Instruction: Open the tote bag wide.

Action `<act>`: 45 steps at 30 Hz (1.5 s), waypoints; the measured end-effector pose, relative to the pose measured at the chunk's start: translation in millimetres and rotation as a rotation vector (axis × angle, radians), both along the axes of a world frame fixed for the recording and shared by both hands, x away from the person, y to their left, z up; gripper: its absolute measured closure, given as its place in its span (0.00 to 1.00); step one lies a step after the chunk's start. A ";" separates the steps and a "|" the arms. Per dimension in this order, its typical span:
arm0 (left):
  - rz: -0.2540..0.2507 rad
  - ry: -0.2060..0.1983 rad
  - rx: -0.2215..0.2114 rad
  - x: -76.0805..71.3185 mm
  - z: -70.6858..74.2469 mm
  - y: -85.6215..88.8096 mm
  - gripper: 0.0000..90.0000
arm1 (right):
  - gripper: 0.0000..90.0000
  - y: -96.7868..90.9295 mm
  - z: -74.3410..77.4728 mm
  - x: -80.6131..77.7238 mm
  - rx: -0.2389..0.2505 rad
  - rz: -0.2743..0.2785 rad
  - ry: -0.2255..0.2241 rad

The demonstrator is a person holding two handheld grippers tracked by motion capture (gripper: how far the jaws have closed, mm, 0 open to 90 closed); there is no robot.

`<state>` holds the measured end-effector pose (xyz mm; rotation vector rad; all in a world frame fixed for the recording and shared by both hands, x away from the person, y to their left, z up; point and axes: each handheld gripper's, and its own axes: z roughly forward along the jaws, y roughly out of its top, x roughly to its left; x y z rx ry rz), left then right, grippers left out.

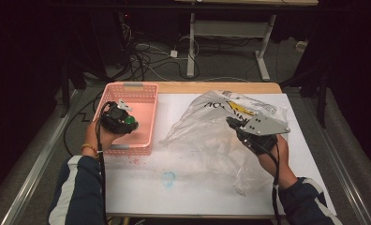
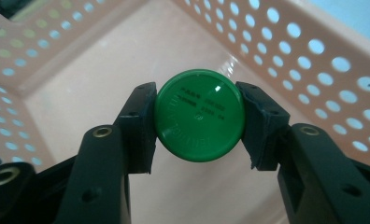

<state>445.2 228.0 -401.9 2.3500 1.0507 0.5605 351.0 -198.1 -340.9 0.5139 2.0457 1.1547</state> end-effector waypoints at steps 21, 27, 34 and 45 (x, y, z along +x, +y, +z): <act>-0.084 -0.310 -0.231 -73.1 18.2 -5.6 0.56 | 1.00 -2.8 7.3 9.2 0.010 -0.037 -0.001; -0.126 -0.319 -0.267 -89.6 19.9 -15.7 0.56 | 1.00 -2.7 8.3 12.7 0.020 -0.049 -0.004; -0.187 -0.355 -0.279 -103.1 28.4 -30.1 0.56 | 1.00 -0.2 3.6 14.6 0.010 -0.043 0.011; -0.280 -0.410 -0.313 -124.7 44.2 -50.9 0.56 | 1.00 3.3 1.8 12.9 0.013 -0.051 0.006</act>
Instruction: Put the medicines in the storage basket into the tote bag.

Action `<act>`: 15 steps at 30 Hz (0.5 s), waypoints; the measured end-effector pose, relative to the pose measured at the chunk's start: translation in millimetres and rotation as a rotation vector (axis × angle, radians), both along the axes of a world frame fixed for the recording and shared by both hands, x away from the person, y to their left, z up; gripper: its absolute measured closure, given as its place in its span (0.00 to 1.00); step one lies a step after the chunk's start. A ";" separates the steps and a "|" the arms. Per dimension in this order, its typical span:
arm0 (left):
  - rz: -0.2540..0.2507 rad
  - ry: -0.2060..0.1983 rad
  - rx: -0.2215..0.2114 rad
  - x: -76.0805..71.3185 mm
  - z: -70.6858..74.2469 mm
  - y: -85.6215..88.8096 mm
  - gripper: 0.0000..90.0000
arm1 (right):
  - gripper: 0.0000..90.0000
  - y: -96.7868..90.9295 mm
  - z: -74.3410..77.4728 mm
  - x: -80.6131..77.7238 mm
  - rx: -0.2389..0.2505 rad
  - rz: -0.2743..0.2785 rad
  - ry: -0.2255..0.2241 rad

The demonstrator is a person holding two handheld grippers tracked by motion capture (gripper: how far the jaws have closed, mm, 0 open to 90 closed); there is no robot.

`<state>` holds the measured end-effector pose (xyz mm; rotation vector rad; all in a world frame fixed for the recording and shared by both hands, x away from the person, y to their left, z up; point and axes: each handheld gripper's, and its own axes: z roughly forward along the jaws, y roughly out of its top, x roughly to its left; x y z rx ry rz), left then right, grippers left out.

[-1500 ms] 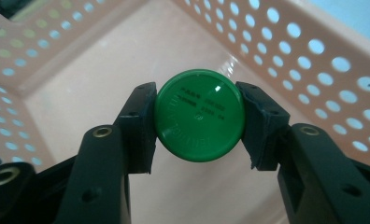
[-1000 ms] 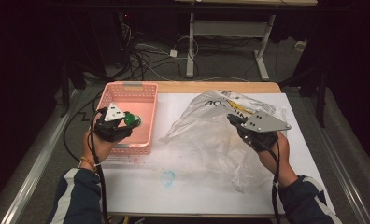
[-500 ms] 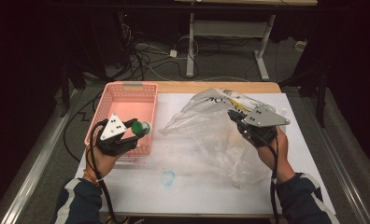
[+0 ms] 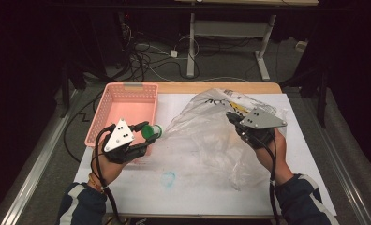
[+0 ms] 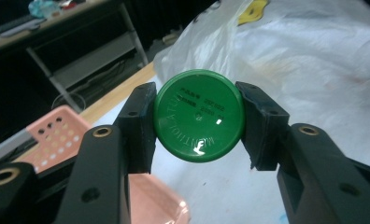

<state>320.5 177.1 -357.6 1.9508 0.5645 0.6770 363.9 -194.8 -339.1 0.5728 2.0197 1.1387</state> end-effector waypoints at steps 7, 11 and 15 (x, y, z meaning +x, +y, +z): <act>-0.070 -0.026 0.005 -10.7 5.8 -21.8 0.56 | 1.00 4.2 -1.7 -1.1 -0.012 0.000 -0.011; -0.108 -0.028 0.013 -14.9 3.3 -38.0 0.56 | 1.00 5.0 -3.1 -0.1 -0.005 0.007 0.003; -0.148 -0.030 0.045 -13.1 -2.5 -61.5 0.56 | 1.00 6.7 -4.5 -1.8 -0.013 0.012 0.004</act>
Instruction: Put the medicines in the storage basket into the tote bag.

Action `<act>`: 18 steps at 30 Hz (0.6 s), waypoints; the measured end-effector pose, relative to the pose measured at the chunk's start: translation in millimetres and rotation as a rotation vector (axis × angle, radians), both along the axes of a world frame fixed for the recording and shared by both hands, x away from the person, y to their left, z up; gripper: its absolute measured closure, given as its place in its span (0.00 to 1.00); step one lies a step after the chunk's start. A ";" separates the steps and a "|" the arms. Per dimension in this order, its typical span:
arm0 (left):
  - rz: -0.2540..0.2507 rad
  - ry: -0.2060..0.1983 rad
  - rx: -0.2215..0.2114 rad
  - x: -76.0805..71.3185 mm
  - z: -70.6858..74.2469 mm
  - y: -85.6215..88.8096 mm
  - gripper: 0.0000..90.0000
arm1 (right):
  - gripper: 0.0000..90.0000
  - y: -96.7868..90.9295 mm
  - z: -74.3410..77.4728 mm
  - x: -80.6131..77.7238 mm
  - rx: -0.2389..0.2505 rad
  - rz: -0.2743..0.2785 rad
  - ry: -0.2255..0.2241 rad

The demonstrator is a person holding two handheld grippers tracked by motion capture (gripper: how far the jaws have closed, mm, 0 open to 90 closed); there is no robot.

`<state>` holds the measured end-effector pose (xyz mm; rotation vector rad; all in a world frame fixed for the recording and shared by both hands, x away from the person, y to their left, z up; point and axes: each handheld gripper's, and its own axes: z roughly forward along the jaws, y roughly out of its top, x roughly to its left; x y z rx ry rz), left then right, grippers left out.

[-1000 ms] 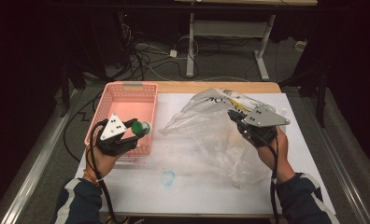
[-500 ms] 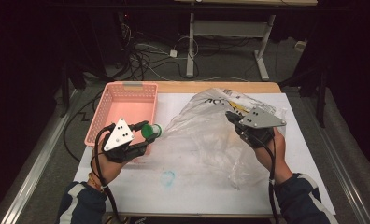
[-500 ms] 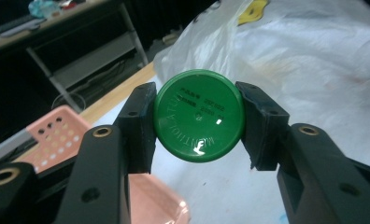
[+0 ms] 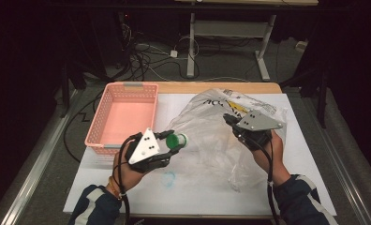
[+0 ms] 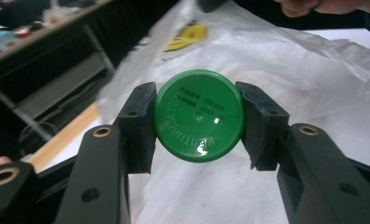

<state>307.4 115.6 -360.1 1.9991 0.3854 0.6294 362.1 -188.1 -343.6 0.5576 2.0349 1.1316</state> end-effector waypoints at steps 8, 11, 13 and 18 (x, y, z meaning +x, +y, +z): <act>-0.061 0.022 0.064 7.3 -18.9 -45.0 0.56 | 1.00 -2.5 5.0 -3.5 0.027 0.009 -0.003; -0.073 0.035 0.074 11.1 -25.2 -59.2 0.56 | 1.00 -2.5 7.7 -5.5 0.030 0.011 -0.010; -0.072 0.031 0.089 14.5 -29.5 -69.7 0.56 | 1.00 -2.2 8.3 -5.8 0.031 0.013 -0.007; -0.061 0.035 0.115 26.2 -43.9 -98.5 0.55 | 1.00 -3.1 9.9 -5.8 0.044 0.016 -0.005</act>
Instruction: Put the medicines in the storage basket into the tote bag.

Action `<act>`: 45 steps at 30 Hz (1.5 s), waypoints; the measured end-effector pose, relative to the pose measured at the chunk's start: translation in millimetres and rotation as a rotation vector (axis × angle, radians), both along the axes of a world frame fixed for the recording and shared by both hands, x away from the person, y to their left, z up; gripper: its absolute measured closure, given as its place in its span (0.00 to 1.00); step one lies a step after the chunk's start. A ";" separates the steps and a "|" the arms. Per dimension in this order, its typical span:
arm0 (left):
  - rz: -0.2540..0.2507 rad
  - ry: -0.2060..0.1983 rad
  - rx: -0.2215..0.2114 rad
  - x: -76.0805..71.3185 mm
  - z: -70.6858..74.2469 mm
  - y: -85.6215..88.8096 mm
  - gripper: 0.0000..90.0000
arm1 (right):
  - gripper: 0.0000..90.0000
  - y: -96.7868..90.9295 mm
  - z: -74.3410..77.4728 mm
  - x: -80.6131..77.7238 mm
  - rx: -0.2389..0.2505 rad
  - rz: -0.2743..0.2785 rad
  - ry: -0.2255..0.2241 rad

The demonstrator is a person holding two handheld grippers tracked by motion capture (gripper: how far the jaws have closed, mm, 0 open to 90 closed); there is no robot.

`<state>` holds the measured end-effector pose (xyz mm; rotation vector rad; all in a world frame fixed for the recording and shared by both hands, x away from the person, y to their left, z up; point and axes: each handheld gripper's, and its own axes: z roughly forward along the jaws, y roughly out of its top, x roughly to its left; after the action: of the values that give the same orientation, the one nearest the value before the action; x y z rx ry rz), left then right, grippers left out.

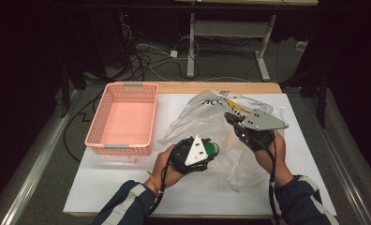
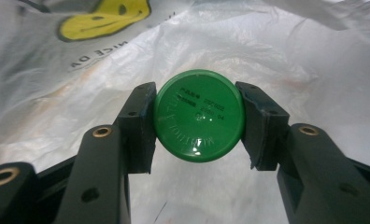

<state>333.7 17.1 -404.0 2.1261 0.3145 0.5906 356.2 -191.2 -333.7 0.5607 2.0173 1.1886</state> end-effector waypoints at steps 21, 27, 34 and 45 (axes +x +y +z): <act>0.111 0.072 0.085 50.1 -52.9 -59.8 0.54 | 1.00 1.0 -4.0 -3.0 -0.003 0.025 0.034; 0.129 0.053 0.038 46.0 -40.9 -51.1 0.35 | 1.00 -0.6 -4.6 -1.8 -0.004 0.019 0.038; 0.054 0.007 0.055 15.8 -21.5 -29.1 0.31 | 1.00 -2.8 -4.6 -1.4 -0.004 0.013 0.039; 0.149 -0.092 -0.035 -45.0 9.2 64.0 0.27 | 1.00 -5.1 -6.1 0.3 -0.023 0.008 0.053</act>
<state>288.7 81.2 -394.8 2.0464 0.4308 0.7611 356.6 -196.3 -339.8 0.5787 2.0770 1.1654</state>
